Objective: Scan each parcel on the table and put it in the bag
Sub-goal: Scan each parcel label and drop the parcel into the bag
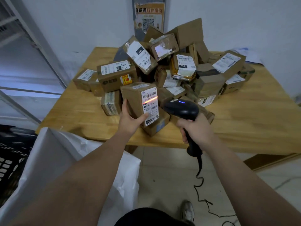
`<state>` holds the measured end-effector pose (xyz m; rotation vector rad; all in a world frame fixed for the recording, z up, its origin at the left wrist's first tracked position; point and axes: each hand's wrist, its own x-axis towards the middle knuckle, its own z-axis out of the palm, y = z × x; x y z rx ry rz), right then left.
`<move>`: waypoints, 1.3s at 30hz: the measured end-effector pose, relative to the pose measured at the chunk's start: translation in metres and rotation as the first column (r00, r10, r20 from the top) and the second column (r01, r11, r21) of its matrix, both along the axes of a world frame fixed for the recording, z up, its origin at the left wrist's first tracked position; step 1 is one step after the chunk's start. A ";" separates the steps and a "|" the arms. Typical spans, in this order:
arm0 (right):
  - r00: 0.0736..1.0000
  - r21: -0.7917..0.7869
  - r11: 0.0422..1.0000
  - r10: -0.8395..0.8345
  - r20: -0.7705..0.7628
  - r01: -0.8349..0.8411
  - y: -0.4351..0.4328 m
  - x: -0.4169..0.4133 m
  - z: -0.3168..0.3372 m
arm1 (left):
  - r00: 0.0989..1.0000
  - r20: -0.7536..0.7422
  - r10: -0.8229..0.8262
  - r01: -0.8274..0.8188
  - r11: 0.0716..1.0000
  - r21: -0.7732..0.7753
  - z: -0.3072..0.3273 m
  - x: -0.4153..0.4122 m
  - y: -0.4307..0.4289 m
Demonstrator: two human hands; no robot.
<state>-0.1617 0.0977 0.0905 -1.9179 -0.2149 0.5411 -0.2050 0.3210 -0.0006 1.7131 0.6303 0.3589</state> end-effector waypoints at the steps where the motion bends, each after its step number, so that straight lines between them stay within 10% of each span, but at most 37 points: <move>1: 1.000 0.003 1.000 -0.006 -0.015 0.006 0.000 -0.003 -0.006 | 1.000 -0.013 0.003 -0.003 1.000 -0.001 -0.002 0.001 0.001; 15: 0.998 0.209 0.976 0.053 0.035 -0.059 0.009 -0.005 -0.013 | 0.998 0.058 0.002 0.006 0.992 -0.128 0.014 -0.014 -0.012; 23: 0.977 0.256 0.952 0.196 -0.082 -0.170 0.030 -0.028 -0.062 | 0.956 -0.032 0.291 -0.287 0.906 -0.311 0.005 -0.111 -0.043; 29: 0.919 0.093 0.935 0.353 -0.174 -0.341 0.046 -0.074 -0.114 | 0.721 -0.455 0.522 -0.571 0.820 0.036 -0.047 -0.210 -0.035; 34: 0.885 -0.019 0.911 0.395 -0.246 -0.412 0.070 -0.099 -0.150 | 0.368 -0.824 0.431 -0.260 0.898 0.354 -0.081 -0.255 0.003; 39: 0.901 -0.100 0.914 0.363 -0.236 -0.394 0.097 -0.117 -0.165 | 0.372 -0.846 0.381 -0.118 0.924 0.364 -0.107 -0.249 0.028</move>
